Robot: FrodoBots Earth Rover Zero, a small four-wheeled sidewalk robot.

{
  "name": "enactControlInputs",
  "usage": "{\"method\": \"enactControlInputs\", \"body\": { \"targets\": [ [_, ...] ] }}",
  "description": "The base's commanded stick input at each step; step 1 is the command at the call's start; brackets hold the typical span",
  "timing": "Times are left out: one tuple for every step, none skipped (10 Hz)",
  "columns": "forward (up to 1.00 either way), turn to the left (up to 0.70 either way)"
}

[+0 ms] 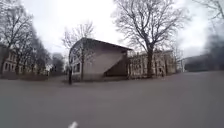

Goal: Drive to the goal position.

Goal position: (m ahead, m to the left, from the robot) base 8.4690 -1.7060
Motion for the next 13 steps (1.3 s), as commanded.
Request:
{"method": "enactControlInputs", "body": {
  "targets": [
    [1.00,-0.40],
    [1.00,-0.30],
    [1.00,-0.03],
    [1.00,0.00],
    [1.00,0.00],
    [1.00,0.00],
    [1.00,0.00],
    [1.00,0.00],
    [1.00,0.00],
    [1.00,0.00],
    [1.00,0.00],
    [1.00,0.00],
    [1.00,0.00]
  ]
}}
